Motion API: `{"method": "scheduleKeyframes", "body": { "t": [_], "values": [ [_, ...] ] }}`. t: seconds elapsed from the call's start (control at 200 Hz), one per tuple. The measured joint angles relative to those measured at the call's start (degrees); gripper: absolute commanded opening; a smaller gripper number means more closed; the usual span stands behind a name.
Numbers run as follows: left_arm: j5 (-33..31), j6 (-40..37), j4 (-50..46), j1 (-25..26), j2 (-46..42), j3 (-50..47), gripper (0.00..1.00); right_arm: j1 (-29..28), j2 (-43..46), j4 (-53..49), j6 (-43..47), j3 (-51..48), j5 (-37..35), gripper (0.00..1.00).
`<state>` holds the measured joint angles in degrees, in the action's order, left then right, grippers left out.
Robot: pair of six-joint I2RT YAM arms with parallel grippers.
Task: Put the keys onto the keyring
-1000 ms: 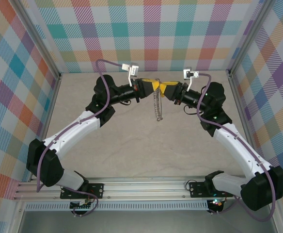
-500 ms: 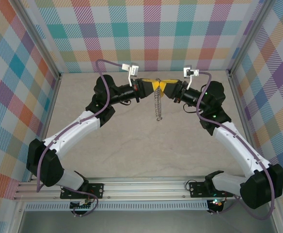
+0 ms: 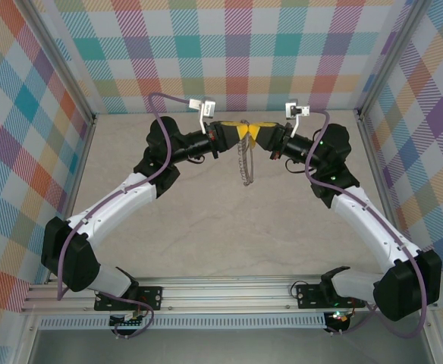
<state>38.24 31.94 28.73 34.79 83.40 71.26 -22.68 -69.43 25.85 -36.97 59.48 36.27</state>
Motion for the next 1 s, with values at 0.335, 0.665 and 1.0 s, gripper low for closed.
{"method": "scheduleKeyframes", "body": {
  "t": [0.335, 0.665, 1.0],
  "values": [
    [0.04, -0.02, -0.04, 0.0, 0.0, 0.0, 0.0, 0.15, 0.04, -0.09, 0.35, 0.0, 0.42, 0.0],
    [0.04, -0.04, -0.09, 0.02, 0.0, 0.0, 0.0, 0.44, 0.26, -0.24, 0.37, 0.0, 0.81, 0.0],
    [-0.02, -1.53, -2.95, 0.09, -0.02, 0.11, 0.26, 1.25, 0.44, -3.28, 2.54, 0.11, 3.17, 0.0]
  ]
}}
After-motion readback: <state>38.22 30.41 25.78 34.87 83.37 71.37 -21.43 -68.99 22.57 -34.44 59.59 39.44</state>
